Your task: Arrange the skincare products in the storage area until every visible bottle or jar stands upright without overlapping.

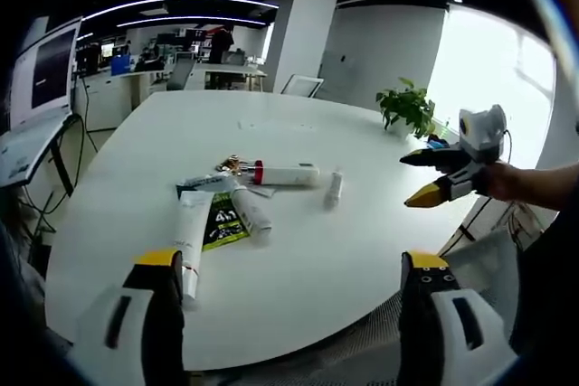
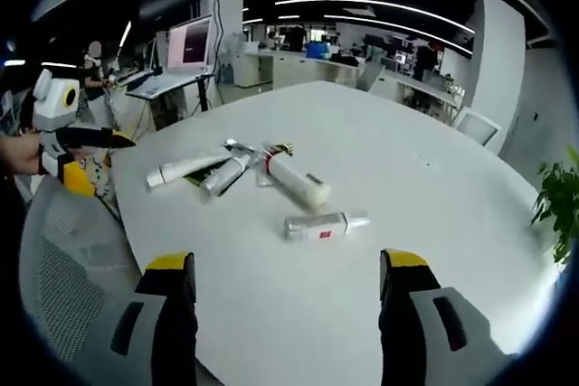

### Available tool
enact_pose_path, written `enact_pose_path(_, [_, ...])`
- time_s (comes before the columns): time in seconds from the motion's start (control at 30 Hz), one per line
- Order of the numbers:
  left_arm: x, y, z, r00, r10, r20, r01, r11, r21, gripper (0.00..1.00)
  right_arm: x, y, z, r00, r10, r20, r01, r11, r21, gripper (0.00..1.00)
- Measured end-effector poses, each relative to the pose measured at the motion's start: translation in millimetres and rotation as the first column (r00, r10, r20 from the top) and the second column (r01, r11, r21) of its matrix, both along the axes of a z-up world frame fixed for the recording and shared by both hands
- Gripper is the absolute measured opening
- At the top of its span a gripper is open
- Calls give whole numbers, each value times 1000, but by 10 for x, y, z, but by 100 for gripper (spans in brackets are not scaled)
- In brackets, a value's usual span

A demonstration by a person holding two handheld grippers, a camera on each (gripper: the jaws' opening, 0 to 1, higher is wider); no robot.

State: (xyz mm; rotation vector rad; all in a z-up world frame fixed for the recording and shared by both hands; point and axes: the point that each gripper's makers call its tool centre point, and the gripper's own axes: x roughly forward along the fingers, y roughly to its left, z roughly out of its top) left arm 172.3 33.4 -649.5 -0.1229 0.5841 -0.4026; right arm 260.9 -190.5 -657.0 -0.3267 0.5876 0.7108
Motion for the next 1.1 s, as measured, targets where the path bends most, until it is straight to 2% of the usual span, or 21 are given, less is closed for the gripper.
enact_pose_path(0.43, [-6,-17,-18,1000,-11,-4,11,1000,6,92,176,97,-62,998,60,-25,-61,997,-41,78])
enact_pose_path(0.87, [-3,7,-41,1000,-8,-12,8,1000,5,92,460,289,-104,991,130,-44,-133,989,-66,74])
enact_pose_path(1.1, [-13,-14,-52,1000,-12,-26,12,1000,1,92,604,467,-3,984,178,-30,-180,981,-76,73])
